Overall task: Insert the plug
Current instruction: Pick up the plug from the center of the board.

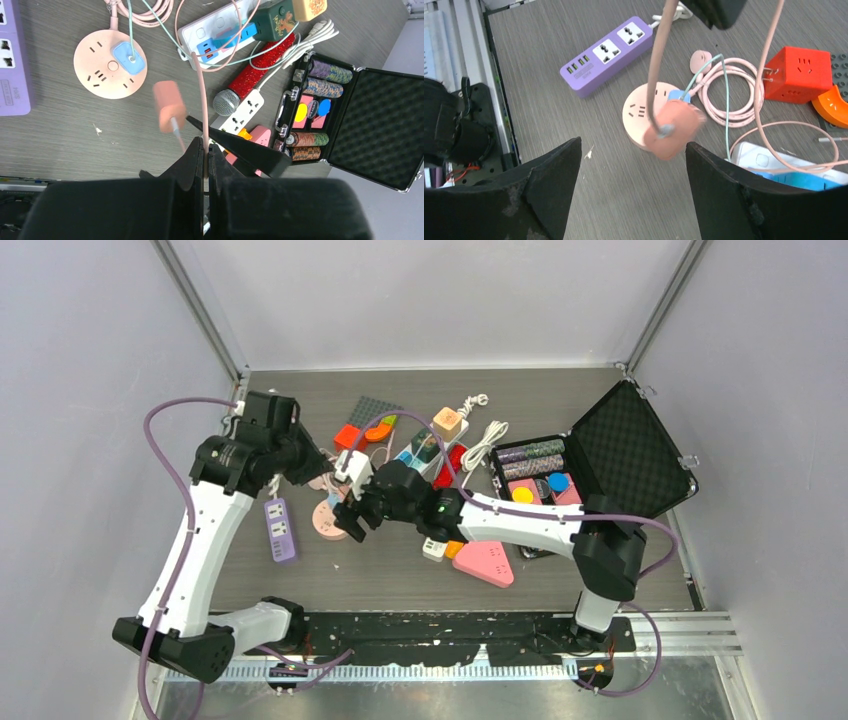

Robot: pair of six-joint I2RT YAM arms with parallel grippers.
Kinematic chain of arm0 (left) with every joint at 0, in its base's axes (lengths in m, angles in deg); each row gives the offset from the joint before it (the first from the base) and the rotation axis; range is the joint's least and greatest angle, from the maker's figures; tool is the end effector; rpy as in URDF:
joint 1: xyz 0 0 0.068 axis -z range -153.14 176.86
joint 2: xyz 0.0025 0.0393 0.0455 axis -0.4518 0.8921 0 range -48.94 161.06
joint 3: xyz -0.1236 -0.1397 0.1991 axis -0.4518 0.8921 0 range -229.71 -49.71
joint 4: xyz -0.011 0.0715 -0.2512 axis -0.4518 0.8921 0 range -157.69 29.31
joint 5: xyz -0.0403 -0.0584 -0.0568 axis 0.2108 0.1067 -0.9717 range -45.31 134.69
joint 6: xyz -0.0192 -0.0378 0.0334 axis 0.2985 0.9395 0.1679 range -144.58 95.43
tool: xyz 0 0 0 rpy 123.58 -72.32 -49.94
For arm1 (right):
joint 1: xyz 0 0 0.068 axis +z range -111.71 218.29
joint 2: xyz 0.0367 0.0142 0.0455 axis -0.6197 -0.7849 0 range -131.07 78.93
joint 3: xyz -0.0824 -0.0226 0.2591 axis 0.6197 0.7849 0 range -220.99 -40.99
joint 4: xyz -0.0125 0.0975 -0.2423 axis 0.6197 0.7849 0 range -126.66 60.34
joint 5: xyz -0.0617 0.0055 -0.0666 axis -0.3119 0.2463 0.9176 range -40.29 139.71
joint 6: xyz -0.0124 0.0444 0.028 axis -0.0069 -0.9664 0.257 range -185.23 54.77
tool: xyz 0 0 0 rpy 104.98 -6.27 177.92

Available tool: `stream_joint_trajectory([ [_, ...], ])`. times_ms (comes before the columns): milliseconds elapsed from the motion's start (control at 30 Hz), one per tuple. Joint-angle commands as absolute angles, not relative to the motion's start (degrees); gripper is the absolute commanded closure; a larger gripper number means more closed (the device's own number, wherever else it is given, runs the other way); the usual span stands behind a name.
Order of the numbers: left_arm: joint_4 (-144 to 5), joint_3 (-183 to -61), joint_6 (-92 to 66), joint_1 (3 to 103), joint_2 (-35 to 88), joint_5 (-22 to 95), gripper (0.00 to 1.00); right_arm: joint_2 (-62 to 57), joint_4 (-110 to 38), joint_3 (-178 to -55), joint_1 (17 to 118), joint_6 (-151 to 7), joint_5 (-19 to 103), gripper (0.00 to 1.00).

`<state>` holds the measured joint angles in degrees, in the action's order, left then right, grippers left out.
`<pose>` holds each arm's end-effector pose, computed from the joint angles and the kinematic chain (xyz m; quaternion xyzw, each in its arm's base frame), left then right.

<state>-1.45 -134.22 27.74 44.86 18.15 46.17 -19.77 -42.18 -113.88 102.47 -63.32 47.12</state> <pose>0.1954 -0.0625 0.4048 -0.2805 0.8930 -0.1926 0.2945 0.1770 0.3693 0.2838 -0.4582 0.6807 0.3113 0.4794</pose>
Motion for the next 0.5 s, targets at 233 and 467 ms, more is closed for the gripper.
stream_joint_trajectory([
  [233,-0.65,-139.05,27.37,45.04,17.49,47.33,1.00,-24.84,-42.10,-122.45,102.39,-63.07,55.81,0.27],
  [467,-0.79,-138.92,27.37,45.04,17.50,46.60,1.00,-25.14,-43.11,-122.16,102.35,-63.21,55.09,0.39],
])
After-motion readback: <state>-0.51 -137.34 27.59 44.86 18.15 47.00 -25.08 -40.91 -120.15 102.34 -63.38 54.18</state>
